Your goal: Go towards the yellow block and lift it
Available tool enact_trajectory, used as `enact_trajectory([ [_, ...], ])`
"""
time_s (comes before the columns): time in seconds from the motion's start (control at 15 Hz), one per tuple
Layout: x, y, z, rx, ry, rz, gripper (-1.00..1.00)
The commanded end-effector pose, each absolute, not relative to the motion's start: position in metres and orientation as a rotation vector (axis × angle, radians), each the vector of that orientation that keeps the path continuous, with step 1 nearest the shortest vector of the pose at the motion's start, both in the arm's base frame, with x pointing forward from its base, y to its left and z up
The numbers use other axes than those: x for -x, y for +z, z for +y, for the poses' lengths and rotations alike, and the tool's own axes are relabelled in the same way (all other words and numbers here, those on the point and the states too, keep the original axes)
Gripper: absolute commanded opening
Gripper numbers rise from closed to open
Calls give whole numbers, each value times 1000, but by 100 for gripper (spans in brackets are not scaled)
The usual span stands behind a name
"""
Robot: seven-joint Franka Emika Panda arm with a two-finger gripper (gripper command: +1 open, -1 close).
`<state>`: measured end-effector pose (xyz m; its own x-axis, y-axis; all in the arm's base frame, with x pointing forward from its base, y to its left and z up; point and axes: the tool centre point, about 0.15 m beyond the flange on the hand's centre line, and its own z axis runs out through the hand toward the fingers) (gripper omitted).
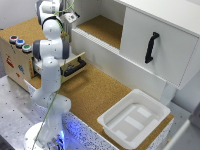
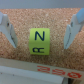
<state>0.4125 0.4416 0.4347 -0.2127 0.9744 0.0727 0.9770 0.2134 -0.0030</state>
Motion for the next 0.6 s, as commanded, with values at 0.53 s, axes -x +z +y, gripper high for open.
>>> enact_trajectory([
  [0.53,-384,429,441,1975,45,-2356,-100],
])
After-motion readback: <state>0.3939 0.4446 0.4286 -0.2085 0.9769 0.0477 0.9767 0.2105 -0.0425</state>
